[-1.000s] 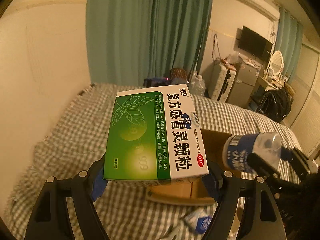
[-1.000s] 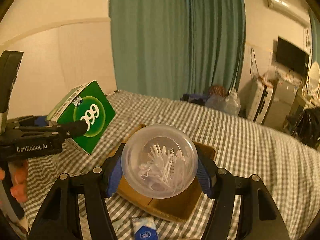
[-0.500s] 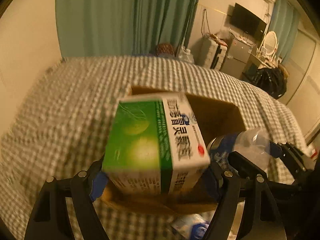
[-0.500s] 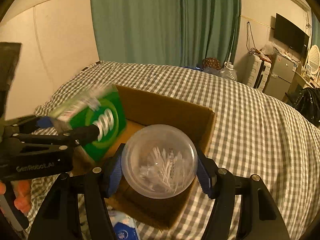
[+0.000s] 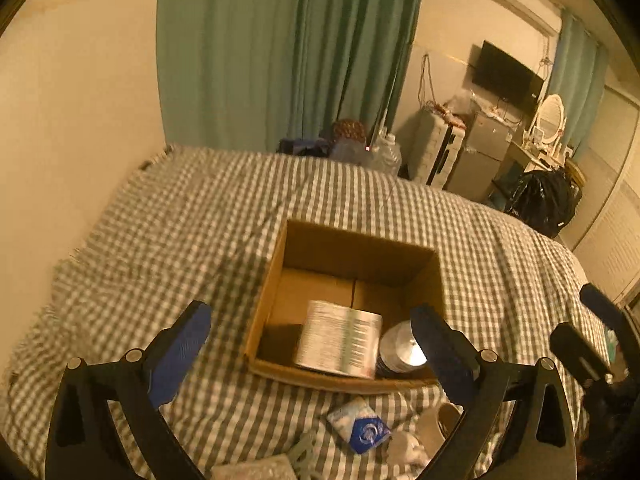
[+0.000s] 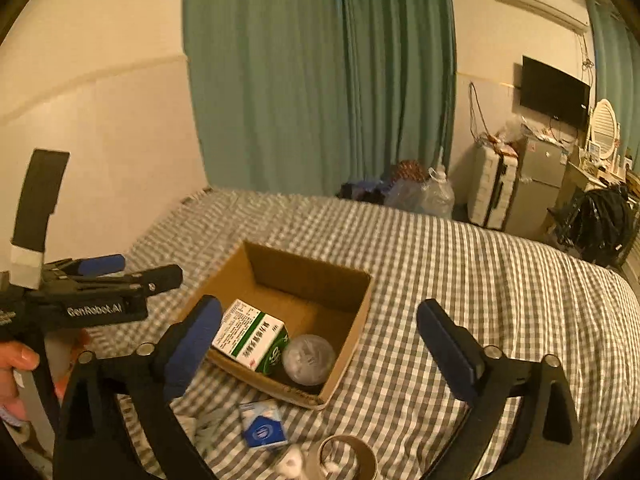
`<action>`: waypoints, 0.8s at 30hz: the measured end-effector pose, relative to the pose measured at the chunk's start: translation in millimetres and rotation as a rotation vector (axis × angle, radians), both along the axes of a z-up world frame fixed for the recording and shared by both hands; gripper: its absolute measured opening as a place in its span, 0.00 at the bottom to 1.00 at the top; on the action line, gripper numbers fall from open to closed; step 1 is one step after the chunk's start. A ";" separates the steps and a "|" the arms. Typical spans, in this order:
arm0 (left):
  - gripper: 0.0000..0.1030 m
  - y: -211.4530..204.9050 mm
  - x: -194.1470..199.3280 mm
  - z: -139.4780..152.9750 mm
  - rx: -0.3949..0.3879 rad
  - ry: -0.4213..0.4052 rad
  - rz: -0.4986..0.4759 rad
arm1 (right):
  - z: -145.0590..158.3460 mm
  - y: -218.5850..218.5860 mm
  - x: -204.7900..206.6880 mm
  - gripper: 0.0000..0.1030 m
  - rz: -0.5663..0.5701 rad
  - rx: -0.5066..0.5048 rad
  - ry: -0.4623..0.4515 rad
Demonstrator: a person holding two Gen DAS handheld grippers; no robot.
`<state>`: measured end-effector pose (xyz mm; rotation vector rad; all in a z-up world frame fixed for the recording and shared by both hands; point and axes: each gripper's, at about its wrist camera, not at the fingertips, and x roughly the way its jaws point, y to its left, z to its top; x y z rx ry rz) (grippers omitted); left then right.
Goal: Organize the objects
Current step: 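Move the left tool to the silver blister pack while the right tool reaches the tape roll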
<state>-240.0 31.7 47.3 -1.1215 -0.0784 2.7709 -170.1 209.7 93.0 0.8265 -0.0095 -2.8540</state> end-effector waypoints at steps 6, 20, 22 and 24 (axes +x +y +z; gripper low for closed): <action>1.00 -0.5 66.9 32.0 -0.042 0.082 0.003 | 33.7 -4.0 59.0 1.00 0.028 0.013 0.058; 1.00 -23.4 171.9 -44.4 -0.089 0.110 0.082 | -32.7 3.4 134.8 1.00 -0.028 0.119 0.022; 1.00 -26.9 175.3 -68.7 -0.108 0.098 0.110 | -56.2 9.9 128.9 1.00 -0.041 0.099 -0.029; 1.00 -30.5 175.9 -96.4 -0.125 0.073 0.140 | -80.1 16.1 121.0 1.00 -0.035 0.048 -0.088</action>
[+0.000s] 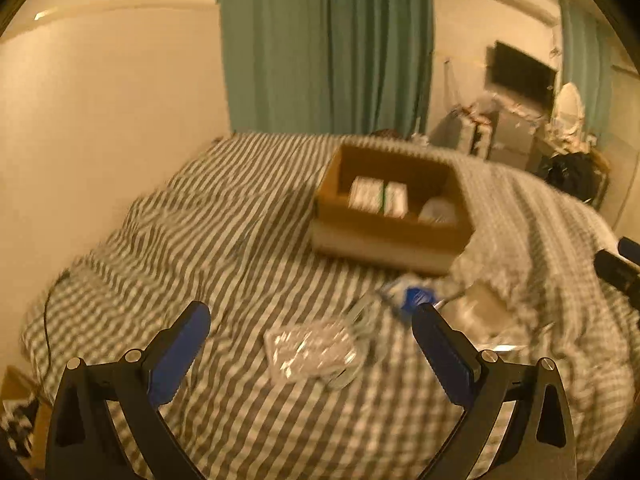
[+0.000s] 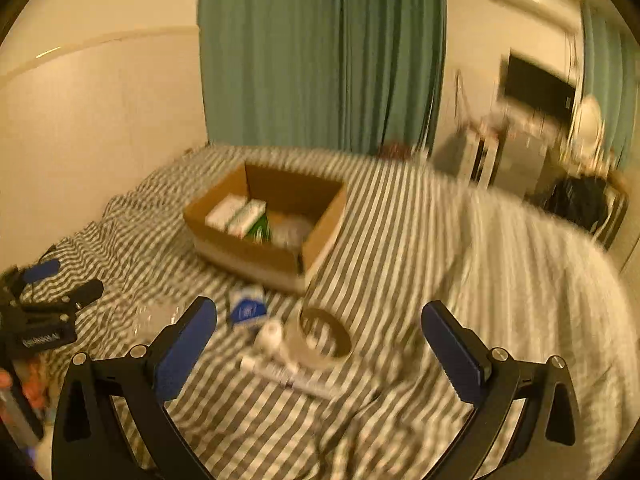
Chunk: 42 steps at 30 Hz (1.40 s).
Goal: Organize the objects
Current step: 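Move the left tool to the silver blister pack while the right tool reaches the tape roll, then grasp the silver blister pack with the left tool while the right tool grasps the beige tape roll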
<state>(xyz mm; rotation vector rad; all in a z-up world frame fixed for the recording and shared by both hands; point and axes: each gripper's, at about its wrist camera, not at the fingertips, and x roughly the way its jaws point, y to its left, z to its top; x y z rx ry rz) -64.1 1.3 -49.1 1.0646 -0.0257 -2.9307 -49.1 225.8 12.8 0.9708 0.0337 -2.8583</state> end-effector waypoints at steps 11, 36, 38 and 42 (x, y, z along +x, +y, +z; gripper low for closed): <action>1.00 -17.3 -42.9 -105.9 0.071 -0.189 0.063 | -116.9 9.9 -68.4 1.00 -0.068 -0.093 -0.233; 1.00 -4.0 -81.4 -137.7 0.143 -0.313 -0.058 | -150.2 3.9 -104.6 0.81 -0.141 -0.135 -0.318; 0.97 -3.6 -78.0 -134.2 0.132 -0.314 -0.060 | -147.9 4.0 -100.8 0.81 -0.141 -0.128 -0.311; 0.80 -7.4 -67.4 -120.2 0.097 -0.287 -0.049 | -139.6 0.1 -94.7 0.81 -0.131 -0.117 -0.299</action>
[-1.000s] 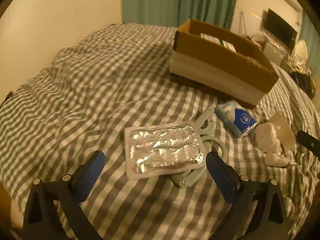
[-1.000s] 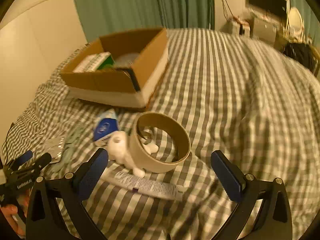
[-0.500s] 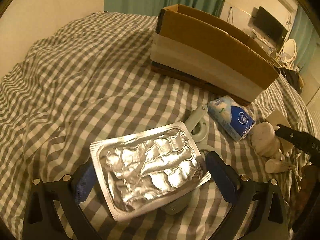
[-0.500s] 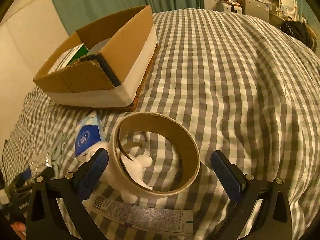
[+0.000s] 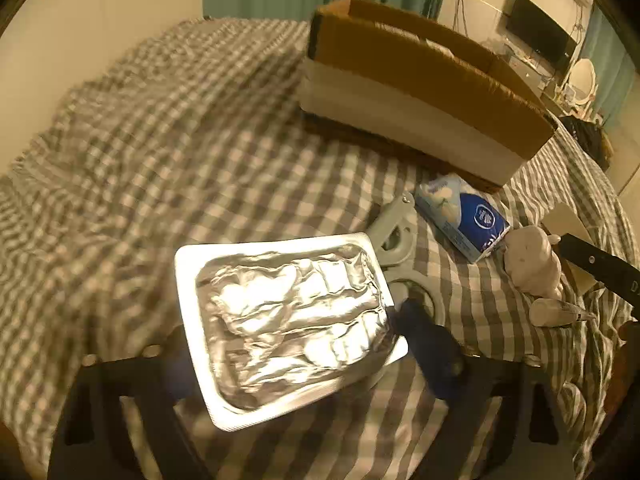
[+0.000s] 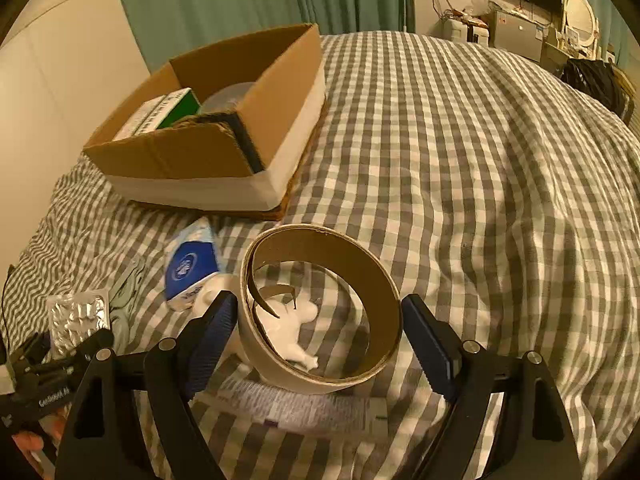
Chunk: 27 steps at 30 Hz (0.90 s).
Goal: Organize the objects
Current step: 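Grasp the silver blister pack with the left tool while the right tool grasps the beige tape roll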
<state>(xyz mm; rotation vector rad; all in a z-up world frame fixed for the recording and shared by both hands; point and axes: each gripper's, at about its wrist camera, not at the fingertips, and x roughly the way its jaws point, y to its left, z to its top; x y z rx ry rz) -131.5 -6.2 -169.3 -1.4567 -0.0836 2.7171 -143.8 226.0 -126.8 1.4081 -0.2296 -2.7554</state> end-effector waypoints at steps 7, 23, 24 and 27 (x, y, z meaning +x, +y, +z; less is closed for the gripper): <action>0.30 -12.2 12.7 27.4 0.047 0.055 -0.012 | 23.5 -7.8 19.3 0.81 0.021 0.003 0.040; 0.08 -2.7 72.6 105.6 -0.023 0.195 -0.024 | 104.0 -17.3 87.5 0.80 0.073 0.018 0.186; 0.08 -2.1 76.0 110.9 -0.020 0.202 -0.021 | 109.9 -18.3 92.2 0.80 0.077 0.019 0.198; 0.08 0.7 82.8 124.7 -0.005 0.214 -0.017 | 126.4 -21.1 105.0 0.80 0.091 0.028 0.232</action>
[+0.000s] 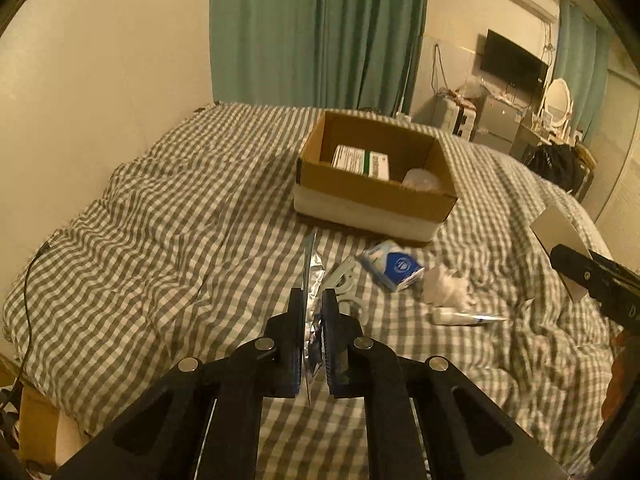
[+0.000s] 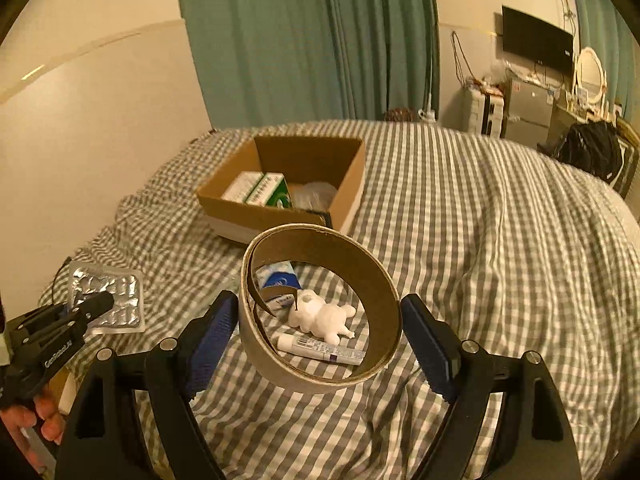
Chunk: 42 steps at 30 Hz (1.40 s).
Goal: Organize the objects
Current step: 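Grasp the silver blister pack with the left tool while the right tool grasps the beige tape roll, then carry the blister pack and tape roll into the cardboard box and release both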
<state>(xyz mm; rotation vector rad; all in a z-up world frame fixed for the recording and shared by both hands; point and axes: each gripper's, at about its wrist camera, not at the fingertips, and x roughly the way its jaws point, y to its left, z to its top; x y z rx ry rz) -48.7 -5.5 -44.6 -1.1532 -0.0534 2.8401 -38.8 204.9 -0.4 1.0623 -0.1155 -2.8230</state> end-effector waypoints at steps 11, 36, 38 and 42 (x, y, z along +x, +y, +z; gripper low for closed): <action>0.08 20.0 -22.3 53.2 0.045 0.071 -0.055 | 56.3 -7.0 6.0 0.80 0.054 0.060 0.110; 0.08 72.9 -294.8 22.1 -0.003 0.092 -0.195 | 12.5 -23.9 -266.9 0.79 0.041 0.003 0.059; 0.10 70.8 -307.1 8.3 0.023 0.059 -0.195 | 2.7 -22.6 -279.4 0.80 0.041 -0.026 0.039; 0.31 67.8 -312.2 -8.9 0.027 0.020 -0.201 | -4.4 -17.5 -282.3 0.83 0.027 -0.089 0.041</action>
